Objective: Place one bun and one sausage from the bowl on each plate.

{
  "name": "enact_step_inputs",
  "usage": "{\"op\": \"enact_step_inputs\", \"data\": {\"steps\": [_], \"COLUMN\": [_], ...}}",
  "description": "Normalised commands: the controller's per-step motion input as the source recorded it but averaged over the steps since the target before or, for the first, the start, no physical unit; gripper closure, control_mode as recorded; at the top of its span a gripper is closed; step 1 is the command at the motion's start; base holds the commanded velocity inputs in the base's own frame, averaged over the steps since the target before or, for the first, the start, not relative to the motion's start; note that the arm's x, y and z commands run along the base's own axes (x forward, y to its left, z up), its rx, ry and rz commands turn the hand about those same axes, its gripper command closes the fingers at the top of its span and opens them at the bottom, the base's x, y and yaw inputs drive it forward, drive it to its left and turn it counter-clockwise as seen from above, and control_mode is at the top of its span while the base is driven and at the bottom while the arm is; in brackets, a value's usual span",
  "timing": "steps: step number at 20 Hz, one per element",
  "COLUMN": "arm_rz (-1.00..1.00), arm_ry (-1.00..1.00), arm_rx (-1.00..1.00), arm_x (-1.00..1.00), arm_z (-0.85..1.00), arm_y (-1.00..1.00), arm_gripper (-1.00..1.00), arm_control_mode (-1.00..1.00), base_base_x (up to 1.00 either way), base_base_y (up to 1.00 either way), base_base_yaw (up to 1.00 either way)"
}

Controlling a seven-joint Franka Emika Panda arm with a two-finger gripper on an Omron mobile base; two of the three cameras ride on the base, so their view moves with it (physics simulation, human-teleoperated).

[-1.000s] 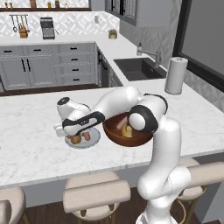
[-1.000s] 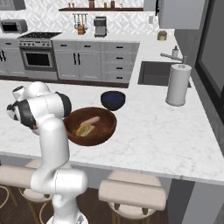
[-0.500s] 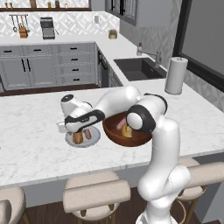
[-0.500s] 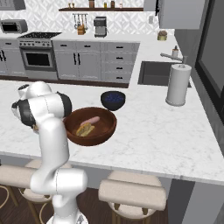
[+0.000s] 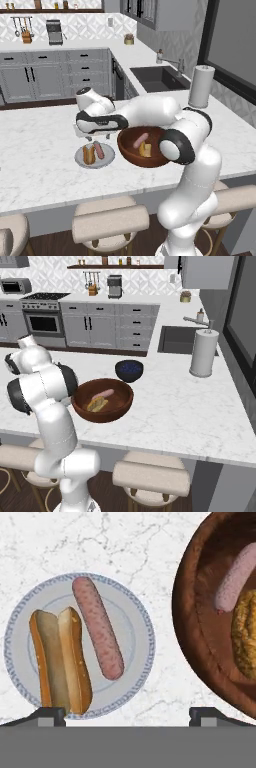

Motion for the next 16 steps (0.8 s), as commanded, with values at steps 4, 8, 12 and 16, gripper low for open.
{"op": "enact_step_inputs", "data": {"steps": [4, 8, 12, 16], "arm_rz": [-0.21, -0.15, -0.12, -0.07], "arm_ry": [0.02, 0.0, 0.0, 0.0], "arm_rx": [0.08, 0.09, 0.09, 0.06], "arm_x": [-0.71, -0.66, -0.54, -0.14], "arm_z": [0.28, 0.12, 0.01, -0.16], "arm_y": [-1.0, -1.0, -1.0, -1.0], "arm_gripper": [-1.0, -1.0, -1.0, -1.0], "arm_control_mode": [-1.0, -1.0, -1.0, -1.0], "base_base_x": [0.0, 0.0, 0.0, 0.0], "base_base_y": [0.0, 0.0, 0.0, 0.0], "base_base_yaw": [0.0, 0.0, 0.0, 0.0]}}
